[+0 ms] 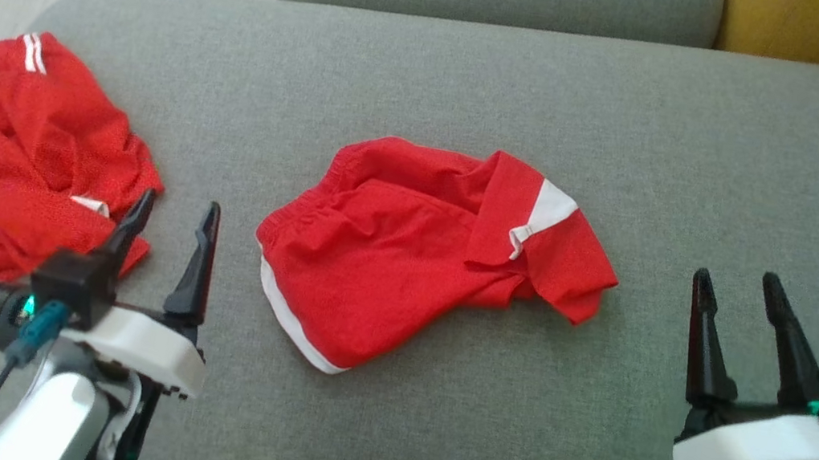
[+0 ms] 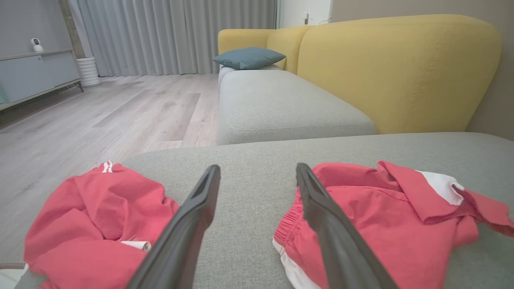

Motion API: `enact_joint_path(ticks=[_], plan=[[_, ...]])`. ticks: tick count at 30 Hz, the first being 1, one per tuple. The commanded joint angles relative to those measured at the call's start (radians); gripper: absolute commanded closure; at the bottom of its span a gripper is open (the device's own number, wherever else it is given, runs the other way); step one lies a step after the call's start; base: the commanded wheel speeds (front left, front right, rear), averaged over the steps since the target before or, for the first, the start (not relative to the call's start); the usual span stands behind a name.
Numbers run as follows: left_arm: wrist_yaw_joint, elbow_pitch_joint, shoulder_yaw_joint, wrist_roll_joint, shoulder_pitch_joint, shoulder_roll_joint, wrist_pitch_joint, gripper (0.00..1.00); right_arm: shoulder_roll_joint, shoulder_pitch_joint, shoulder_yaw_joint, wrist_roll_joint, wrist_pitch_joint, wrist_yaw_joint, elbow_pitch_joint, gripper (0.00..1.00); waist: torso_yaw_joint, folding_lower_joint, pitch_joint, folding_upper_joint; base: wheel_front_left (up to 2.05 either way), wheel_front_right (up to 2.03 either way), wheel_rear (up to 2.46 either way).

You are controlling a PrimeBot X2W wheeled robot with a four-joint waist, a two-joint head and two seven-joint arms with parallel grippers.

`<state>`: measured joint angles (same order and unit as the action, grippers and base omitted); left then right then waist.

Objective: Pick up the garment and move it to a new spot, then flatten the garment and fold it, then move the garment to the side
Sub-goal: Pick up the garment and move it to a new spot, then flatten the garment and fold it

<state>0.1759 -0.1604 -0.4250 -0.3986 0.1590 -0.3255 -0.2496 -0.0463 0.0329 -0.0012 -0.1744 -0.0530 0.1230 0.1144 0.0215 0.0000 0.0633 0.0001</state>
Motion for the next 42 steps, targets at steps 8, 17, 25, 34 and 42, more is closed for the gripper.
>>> enact_joint_path(ticks=[8,17,25,34,42], plan=[[0.002,0.042,0.025,0.015,0.011,-0.040,-0.012,0.00,-0.004,0.022,0.021,0.002,-0.019,0.008,0.042,0.00,-0.001,0.0000,-0.032,-0.0001,0.00,0.00,0.00],[0.004,0.044,0.019,0.013,0.005,-0.050,-0.007,0.00,-0.004,0.031,0.022,-0.002,-0.026,0.008,0.047,0.00,-0.002,0.0000,-0.033,-0.0001,0.00,0.00,0.00],[0.008,0.045,0.018,0.009,0.011,-0.049,-0.008,0.00,-0.004,0.028,0.027,-0.006,-0.026,0.008,0.042,0.00,-0.003,0.0000,-0.033,-0.0001,0.00,0.00,0.00],[0.014,0.051,0.010,0.015,0.030,-0.046,-0.008,0.00,-0.004,0.014,0.054,0.014,-0.067,0.008,0.020,0.00,0.008,0.0000,-0.008,-0.0001,0.00,0.00,0.00],[0.013,0.066,-0.006,0.030,0.080,-0.030,-0.008,0.00,-0.009,-0.053,0.153,0.039,-0.161,0.008,-0.049,0.00,0.041,0.0000,0.055,-0.0001,0.00,0.00,0.00]])
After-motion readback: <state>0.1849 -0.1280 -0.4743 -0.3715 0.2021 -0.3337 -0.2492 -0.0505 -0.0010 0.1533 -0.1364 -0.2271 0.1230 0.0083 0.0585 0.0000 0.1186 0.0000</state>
